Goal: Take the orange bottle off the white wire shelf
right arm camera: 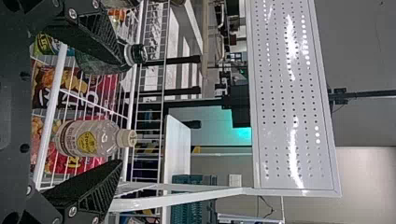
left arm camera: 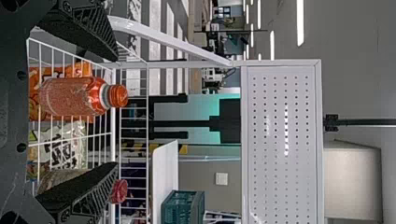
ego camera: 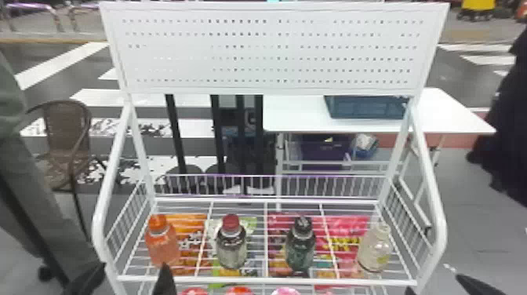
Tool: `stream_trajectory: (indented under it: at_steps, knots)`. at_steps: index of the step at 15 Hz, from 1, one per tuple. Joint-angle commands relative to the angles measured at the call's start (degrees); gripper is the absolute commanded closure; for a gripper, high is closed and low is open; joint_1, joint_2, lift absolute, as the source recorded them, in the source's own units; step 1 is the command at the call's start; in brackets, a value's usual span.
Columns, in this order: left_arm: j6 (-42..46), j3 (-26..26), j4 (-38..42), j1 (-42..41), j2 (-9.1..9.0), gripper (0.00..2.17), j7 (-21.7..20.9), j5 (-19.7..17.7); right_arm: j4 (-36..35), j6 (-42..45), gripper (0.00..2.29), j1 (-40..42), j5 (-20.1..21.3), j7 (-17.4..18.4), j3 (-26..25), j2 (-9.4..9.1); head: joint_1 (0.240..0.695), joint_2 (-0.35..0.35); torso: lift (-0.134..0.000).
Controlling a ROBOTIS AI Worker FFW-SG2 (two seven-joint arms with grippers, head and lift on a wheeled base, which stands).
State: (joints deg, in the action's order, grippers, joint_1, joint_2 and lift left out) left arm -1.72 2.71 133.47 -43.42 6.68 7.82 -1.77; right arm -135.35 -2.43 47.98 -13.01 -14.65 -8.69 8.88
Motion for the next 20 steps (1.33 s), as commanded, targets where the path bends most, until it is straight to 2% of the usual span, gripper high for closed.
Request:
stream_trajectory:
  at_steps: [1, 10, 15, 20]
  knots:
    - [0.0, 0.0, 0.1, 0.1, 0.00, 0.10, 0.0, 0.0, 0.0, 0.0, 0.15, 0.0, 0.0, 0.1, 0.0, 0.00, 0.499, 0.000, 0.000]
    - [0.2, 0.2, -1.3, 0.6, 0.00, 0.10, 0.1, -0.4, 0.3, 0.0, 0.15, -0.1, 0.0, 0.0, 0.0, -0.09, 0.499, 0.000, 0.000]
    - [3.2, 2.0, -14.1, 6.5, 0.00, 0.10, 1.3, -0.5, 0.6, 0.0, 0.15, -0.1, 0.1, 0.0, -0.2, -0.09, 0.499, 0.000, 0.000]
    - [12.8, 3.4, -28.4, 14.6, 0.00, 0.10, 1.3, -1.1, 0.6, -0.2, 0.15, -0.1, 0.3, 0.0, -0.2, -0.09, 0.499, 0.000, 0.000]
